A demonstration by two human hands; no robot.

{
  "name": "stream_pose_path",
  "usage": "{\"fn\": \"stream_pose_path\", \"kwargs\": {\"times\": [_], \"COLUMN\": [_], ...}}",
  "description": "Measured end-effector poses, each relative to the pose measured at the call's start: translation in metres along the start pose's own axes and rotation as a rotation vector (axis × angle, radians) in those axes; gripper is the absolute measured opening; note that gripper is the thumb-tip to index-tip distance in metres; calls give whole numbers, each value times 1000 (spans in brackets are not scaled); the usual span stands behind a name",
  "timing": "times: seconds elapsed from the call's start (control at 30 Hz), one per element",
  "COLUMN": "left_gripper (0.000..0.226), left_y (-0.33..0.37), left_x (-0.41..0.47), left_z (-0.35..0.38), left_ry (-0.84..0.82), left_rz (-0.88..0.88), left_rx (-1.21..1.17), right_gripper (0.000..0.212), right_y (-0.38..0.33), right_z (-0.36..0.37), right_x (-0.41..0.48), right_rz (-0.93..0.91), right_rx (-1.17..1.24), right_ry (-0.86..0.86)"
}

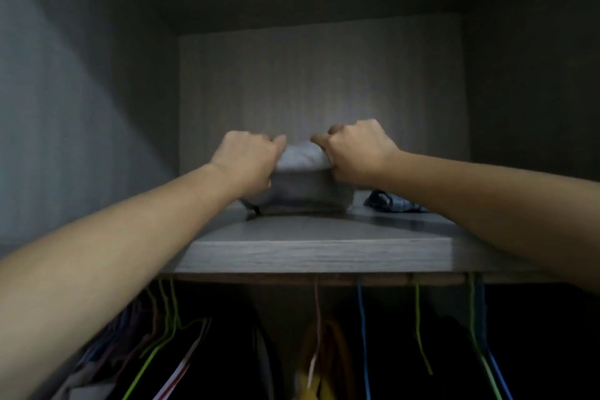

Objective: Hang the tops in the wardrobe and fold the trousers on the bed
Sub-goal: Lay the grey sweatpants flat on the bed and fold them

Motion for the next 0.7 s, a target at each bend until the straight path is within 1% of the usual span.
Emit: {"fn": "stream_pose_path", "kwargs": {"times": [0.07,0.17,0.23,0.3,0.33,0.37,0.43,0.5,0.57,0.63,0.7], "left_gripper": [34,30,28,28,32,40,57,58,55,51,36], "left_y": [5,3,1,-3,-7,-12,-23,-33,-35,-32,-27], "left_x": [-17,-32,-40,-50,-55,-59,-65,-68,-67,-62,-54], "left_z": [5,-4,-8,-9,-9,-10,-11,-12,-12,-11,-10], "left_ry": [-58,-135,-180,-262,-311,-353,-374,-293,-224,-244,-276], "left_rz": [96,194,236,283,294,299,298,270,243,215,185], "left_rx": [-66,-149,-200,-291,-373,-456,-535,-473,-387,-338,-268], "right_gripper": [35,31,36,43,48,53,64,67,59,52,48], "right_y": [-16,-32,-37,-43,-45,-45,-39,-31,-27,-25,-24], "right_z": [7,-6,-14,-18,-23,-30,-42,-46,-41,-33,-25], "right_x": [-13,-22,-28,-39,-43,-48,-54,-59,-61,-57,-49], "right_rz": [-5,-1,2,-16,-27,-31,-28,-14,31,64,79], "right_rx": [39,47,55,91,116,142,162,142,142,155,183], "right_ry": [-118,-217,-281,-377,-410,-423,-413,-412,-474,-528,-538]}}
Point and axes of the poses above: each hand's wrist, its own x-axis towards the middle knuckle, its own z-axis out of the palm, y = z × x, the point moved 6 cm from there along x, towards the middle knuckle, and after that the axes turned 8 degrees about x, right-handed, at the moved point
